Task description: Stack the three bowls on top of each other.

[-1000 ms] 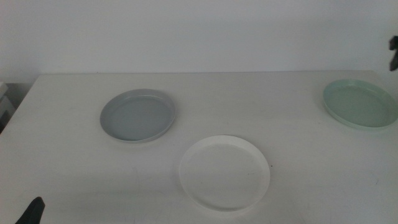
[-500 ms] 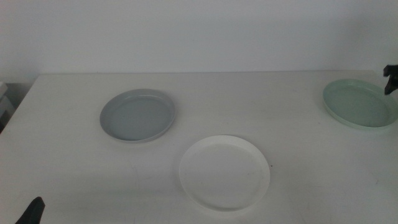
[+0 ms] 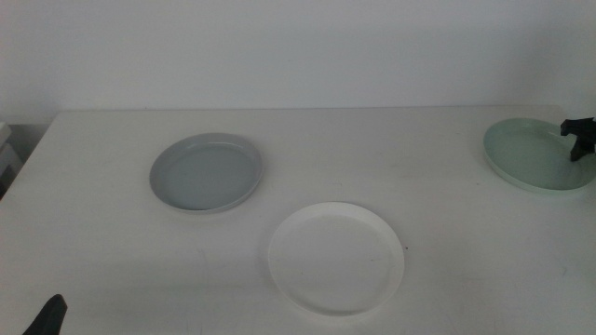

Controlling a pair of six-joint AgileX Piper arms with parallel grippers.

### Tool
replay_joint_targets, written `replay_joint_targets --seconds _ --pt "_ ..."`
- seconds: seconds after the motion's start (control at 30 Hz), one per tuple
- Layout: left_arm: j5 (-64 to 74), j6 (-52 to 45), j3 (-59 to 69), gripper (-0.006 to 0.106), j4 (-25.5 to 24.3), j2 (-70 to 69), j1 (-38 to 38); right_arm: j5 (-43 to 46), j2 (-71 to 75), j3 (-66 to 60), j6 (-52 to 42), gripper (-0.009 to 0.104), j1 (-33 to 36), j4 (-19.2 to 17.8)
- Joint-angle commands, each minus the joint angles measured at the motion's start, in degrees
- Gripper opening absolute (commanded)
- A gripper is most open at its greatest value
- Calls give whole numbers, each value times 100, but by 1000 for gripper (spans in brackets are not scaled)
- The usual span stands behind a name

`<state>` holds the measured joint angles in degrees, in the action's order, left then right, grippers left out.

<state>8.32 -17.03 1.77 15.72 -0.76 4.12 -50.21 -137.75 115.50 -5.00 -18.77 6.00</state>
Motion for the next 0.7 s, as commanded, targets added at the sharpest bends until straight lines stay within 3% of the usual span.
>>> replay_joint_targets --seconds 0.0,0.07,0.2,0.33,0.67 --pt "-414 40 -29 105 36 -79 -10 218 374 187 -59 16 -36 -38" --pt "-414 40 -29 105 36 -79 -10 227 390 187 -73 -2 -36 -38" --pt "-414 40 -29 105 36 -79 -10 59 560 193 -90 -1 -36 101" --pt "-414 40 -29 105 36 -79 -10 41 1058 -101 -341 -1 -36 528" --pt "-414 48 -29 105 36 -79 -10 895 3601 -2948 -725 -1 358 1663"
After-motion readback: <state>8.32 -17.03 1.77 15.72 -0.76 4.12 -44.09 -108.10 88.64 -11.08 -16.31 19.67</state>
